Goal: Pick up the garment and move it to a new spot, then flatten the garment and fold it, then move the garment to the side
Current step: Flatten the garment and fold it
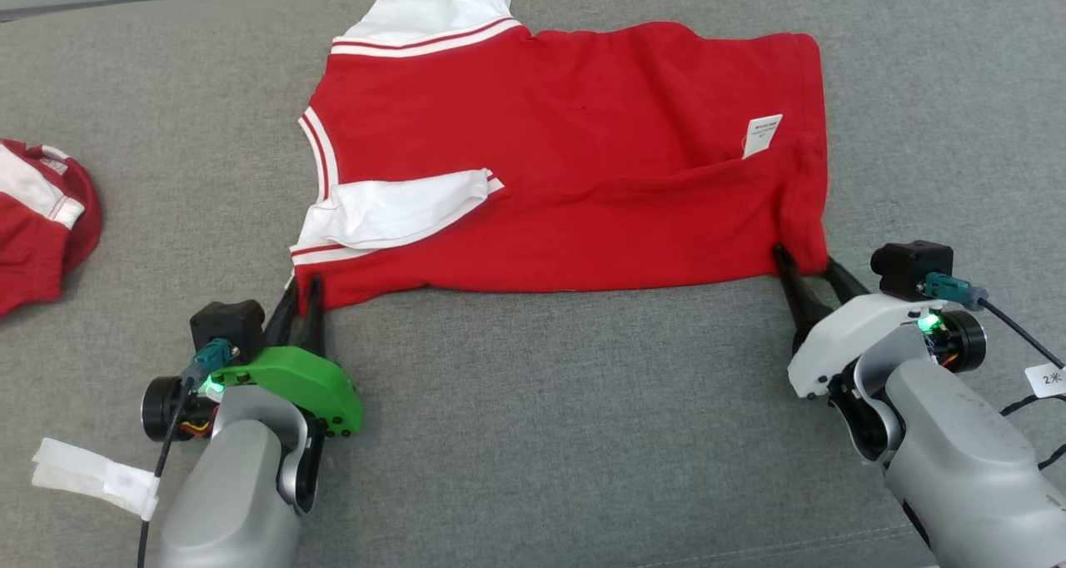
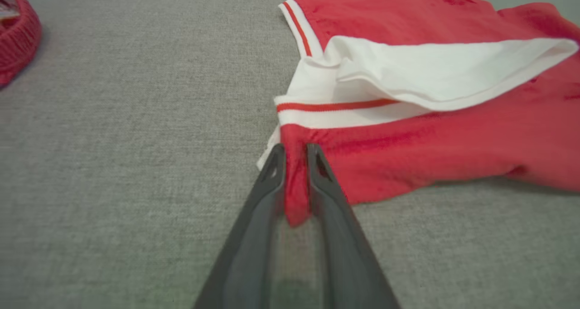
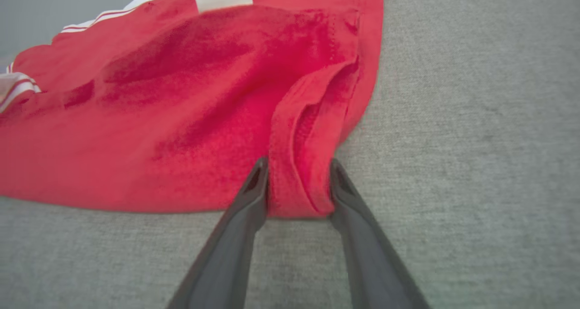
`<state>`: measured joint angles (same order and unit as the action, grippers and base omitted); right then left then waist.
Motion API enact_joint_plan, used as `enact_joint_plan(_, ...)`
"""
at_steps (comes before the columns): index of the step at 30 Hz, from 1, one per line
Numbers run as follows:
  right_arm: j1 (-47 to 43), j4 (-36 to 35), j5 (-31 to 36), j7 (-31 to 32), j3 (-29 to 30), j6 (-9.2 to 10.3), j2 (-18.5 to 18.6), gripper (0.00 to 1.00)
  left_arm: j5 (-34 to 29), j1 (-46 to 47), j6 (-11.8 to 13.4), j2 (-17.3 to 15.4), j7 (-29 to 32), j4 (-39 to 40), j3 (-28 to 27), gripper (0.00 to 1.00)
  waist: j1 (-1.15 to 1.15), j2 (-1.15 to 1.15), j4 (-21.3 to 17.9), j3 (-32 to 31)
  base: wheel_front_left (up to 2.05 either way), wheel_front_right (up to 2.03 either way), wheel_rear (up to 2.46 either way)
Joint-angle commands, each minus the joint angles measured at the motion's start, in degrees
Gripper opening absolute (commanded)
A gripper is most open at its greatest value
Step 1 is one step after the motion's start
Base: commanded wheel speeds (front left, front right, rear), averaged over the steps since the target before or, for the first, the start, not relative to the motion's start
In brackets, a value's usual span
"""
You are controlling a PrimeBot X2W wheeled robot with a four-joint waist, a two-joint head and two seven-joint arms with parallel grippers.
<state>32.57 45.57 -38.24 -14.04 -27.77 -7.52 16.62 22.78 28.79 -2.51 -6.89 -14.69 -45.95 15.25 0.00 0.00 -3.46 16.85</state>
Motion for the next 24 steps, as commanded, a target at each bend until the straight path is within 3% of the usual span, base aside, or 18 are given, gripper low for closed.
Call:
enact_joint_plan(1, -0.1, 0.4, -0.6, -0.5, -0.2, 0.06, -0.2, 0.0, 0.8, -0.2, -0.3, 0.0, -0.2, -0.5, -0.5, 0.0, 0.0, 0.0, 0.1, -0.8, 0.0, 0.0, 0.0)
enact_joint_plan(5, -3.0, -0.9, -2.5, -1.1, 0.1, 0.06, 0.0, 0.0, 1.4, -3.0, -0.4, -0.3, -0.6, 0.5, -2.1, 0.0, 0.0, 0.0, 0.7, -3.6, 0.0, 0.0, 0.0)
enact_joint_plan(16, -17.1, -14.1, -1.8, -1.2, 1.2, 0.06, 3.6, 0.0, 0.4, -21.0, 2.4, 0.1, -0.5, 16.8, -7.3, 0.0, 0.0, 0.0, 2.9, -10.3, 0.0, 0.0, 0.0)
enact_joint_plan(24, -27.1, -20.2, -1.4, -0.3, 5.1, 0.06, 4.6, 0.0, 0.0, -30.7, 4.9, 1.1, 1.0, 25.6, -5.7, 0.0, 0.0, 0.0, 4.5, -11.9, 0.0, 0.0, 0.0)
